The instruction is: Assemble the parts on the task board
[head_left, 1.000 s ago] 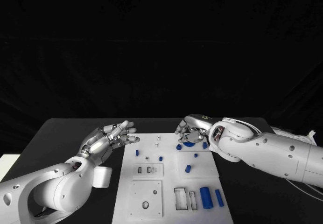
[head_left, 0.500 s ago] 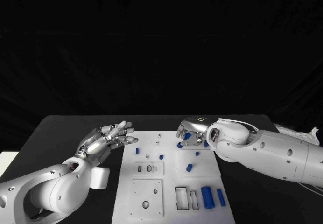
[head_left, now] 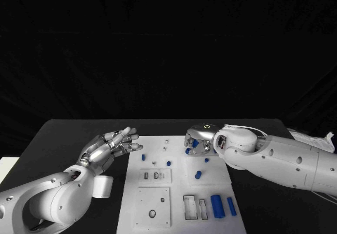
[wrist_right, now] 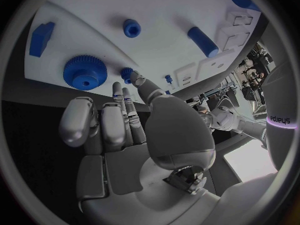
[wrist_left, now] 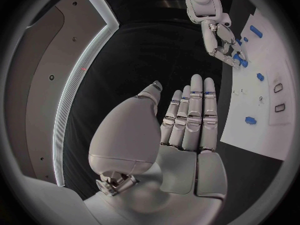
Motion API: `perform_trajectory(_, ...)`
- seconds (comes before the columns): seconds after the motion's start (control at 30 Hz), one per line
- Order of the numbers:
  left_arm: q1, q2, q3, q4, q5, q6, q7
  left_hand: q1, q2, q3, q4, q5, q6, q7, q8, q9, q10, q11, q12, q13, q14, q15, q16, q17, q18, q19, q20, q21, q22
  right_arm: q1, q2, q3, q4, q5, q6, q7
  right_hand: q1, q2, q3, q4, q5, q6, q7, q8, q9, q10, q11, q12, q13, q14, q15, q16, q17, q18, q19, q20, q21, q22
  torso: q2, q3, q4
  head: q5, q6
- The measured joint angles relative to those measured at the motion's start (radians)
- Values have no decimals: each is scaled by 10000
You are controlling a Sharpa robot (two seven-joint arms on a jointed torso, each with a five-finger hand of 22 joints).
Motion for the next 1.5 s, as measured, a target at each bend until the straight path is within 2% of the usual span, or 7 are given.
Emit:
perform_trajectory(0.27, 1, -13, 0, 2, 3, -1, -34, 0, 0, -28, -28, 0, 0, 0, 0, 0, 0, 0, 0, 1, 0, 0, 0, 11, 0, 0, 0, 0, 0, -9, 84, 0, -78, -39, 170, -1, 120, 120, 170, 111, -62, 90, -19, 0, -1, 3, -2, 0, -55, 0, 0, 49, 0, 1, 0, 0, 0, 32, 56, -10, 33, -6, -24)
perform_trajectory(0.5, 1, -28, 0, 4, 5, -1, -63, 0, 0, 0, -55, 0, 0, 0, 0, 0, -71, -2, 0, 1, 0, 0, 0, 12, 0, 0, 0, 0, -9, -7, 120, 18, -134, -54, 269, 7, 265, 265, 665, 195, -362, 301, -121, 0, 11, 385, -126, -3, -74, 0, 0, 108, 33, 0, -35, -36, 80, 160, 101, -9, 67, -39, -38)
perform_trajectory(0.73, 2, -28, 1, 1, 7, -1, -94, 0, 0, 0, -55, 0, 0, -1, -44, 1, -71, -2, -3, 2, 0, -1, 0, 24, 0, 0, 0, 1, -9, 4, 120, 30, -135, -65, 270, 25, 333, 231, 1254, 285, -448, 471, -151, -3, 27, 653, -179, -65, -85, 0, 0, 165, 69, 0, -71, -71, 195, 260, 130, -6, 81, -49, -58)
perform_trajectory(0.87, 2, -27, 1, -4, 8, -1, -112, 0, 0, 0, -55, 0, 0, 0, -44, 1, -71, -2, -42, 2, 0, 0, 0, 24, 1, 0, 0, 1, -8, 4, 107, 32, -106, -90, 187, 35, 436, 225, 1542, 296, -561, 635, -195, -33, 41, 750, -126, -71, -84, 0, -1, 224, 107, 1, -71, -71, 251, 346, 148, -6, 90, -58, -59)
perform_trajectory(1.07, 2, -21, 1, -15, 8, -1, -129, 0, 0, 0, -54, 0, 0, -1, -44, 1, -71, -2, -42, 2, 0, 0, 0, 38, 0, 0, 0, -36, -20, -31, 60, 27, 37, -131, -240, 46, 581, 187, 1873, 298, -800, 699, -201, 14, 102, 815, -60, -21, -70, 2, -76, 283, 200, 2, -80, -134, 367, 478, 161, -6, 105, -76, -14)
perform_trajectory(1.23, 3, -17, 1, -25, 9, 0, -137, 0, 0, 0, -55, 0, 0, -1, -44, 2, -71, -2, -43, 2, 0, 0, 0, 38, 0, 0, 0, -36, -19, -24, 62, 146, 164, -148, -811, 43, 605, 163, 1980, 320, -875, 700, -203, 15, 106, 815, -60, -21, -69, 2, -75, 321, 212, 2, -80, -134, 367, 527, 173, -16, 122, -77, 48)
perform_trajectory(1.5, 3, -1, 1, -31, 10, 2, -145, 0, 0, 0, -54, 0, -35, 35, -83, 1, -71, -2, -83, 2, 0, 0, -39, 52, -1, 35, 36, -36, -29, 4, 419, 205, -160, -149, -1600, 8, 623, 145, 2103, 385, -932, 700, -203, 15, 107, 815, -60, -23, -68, 2, -75, 320, 215, 2, -81, -133, 407, 544, 199, -17, 144, -59, 118)
